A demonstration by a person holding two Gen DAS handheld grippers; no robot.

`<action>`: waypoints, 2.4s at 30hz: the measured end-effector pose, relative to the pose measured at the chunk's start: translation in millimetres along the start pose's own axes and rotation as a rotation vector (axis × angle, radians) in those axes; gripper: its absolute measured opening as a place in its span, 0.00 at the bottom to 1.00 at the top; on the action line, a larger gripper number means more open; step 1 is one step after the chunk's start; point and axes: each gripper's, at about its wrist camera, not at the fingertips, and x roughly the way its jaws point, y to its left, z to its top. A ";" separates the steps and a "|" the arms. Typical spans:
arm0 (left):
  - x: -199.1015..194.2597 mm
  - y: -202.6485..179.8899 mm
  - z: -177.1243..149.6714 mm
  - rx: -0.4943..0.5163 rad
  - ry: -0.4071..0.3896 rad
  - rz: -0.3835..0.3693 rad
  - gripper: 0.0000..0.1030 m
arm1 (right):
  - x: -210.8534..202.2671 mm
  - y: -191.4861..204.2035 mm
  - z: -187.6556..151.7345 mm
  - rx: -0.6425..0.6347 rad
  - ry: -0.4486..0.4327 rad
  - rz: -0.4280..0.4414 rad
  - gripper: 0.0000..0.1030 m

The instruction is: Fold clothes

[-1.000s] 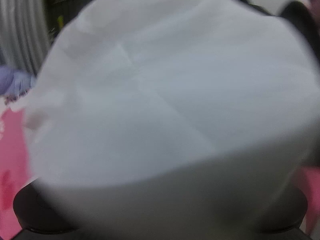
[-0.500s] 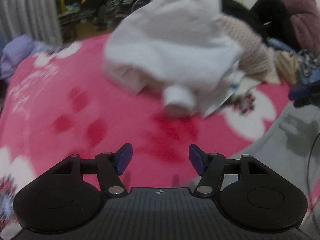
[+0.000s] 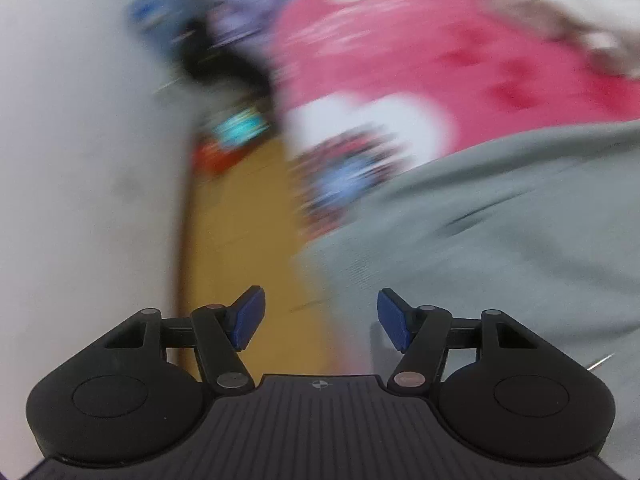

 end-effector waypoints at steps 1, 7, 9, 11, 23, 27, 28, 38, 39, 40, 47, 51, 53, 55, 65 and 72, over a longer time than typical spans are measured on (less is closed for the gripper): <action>0.9 11.4 -1.9 -0.036 0.001 0.024 0.61 | 2.3 1.0 1.9 0.002 0.004 0.003 0.49; 0.0 -24.9 29.7 -0.024 -0.167 -0.101 0.61 | 28.6 44.9 20.8 -0.107 0.028 0.043 0.49; 1.4 -68.0 44.6 0.105 -0.236 -0.167 0.61 | 38.2 66.4 26.6 -0.179 0.036 0.054 0.49; 3.4 -102.5 56.2 0.208 -0.295 -0.221 0.61 | 49.3 86.4 31.1 -0.246 0.049 0.050 0.49; 49.6 -174.3 76.4 0.250 -0.335 -0.328 0.59 | 129.6 115.7 32.1 -0.285 0.127 -0.064 0.09; 50.5 -178.4 68.8 0.238 -0.374 -0.333 0.42 | 135.2 116.1 27.8 -0.295 0.118 -0.066 0.02; 49.6 -180.4 67.7 0.239 -0.383 -0.323 0.39 | 134.4 115.8 27.5 -0.294 0.106 -0.073 0.02; 54.4 -200.1 75.9 0.241 -0.377 -0.188 0.30 | 143.1 102.7 23.0 -0.140 -0.025 -0.206 0.05; 52.6 -198.9 77.9 0.236 -0.373 -0.188 0.32 | 139.1 96.4 23.9 -0.067 -0.050 -0.225 0.06; 50.6 -197.2 79.9 0.228 -0.369 -0.189 0.35 | 132.0 86.9 24.2 0.028 -0.084 -0.225 0.07; 23.9 -188.6 101.5 0.134 -0.395 -0.177 0.47 | 13.8 30.5 -14.8 0.546 -0.437 -0.087 0.24; -0.3 -205.4 121.2 0.082 -0.414 -0.284 0.53 | -50.6 7.1 -66.0 0.740 -0.555 -0.101 0.33; -13.6 -224.7 129.0 0.086 -0.422 -0.350 0.55 | -76.7 -5.8 -95.8 0.818 -0.571 -0.136 0.35; -27.0 -250.1 133.9 0.111 -0.428 -0.413 0.57 | -96.5 -13.6 -121.2 0.875 -0.569 -0.183 0.36; -74.8 -383.0 117.9 0.314 -0.405 -0.704 0.63 | -188.4 -28.6 -224.5 0.933 -0.594 -0.583 0.66; -76.6 -432.6 90.1 0.415 -0.410 -0.747 0.63 | -184.8 -62.6 -244.2 0.978 -0.510 -0.614 0.72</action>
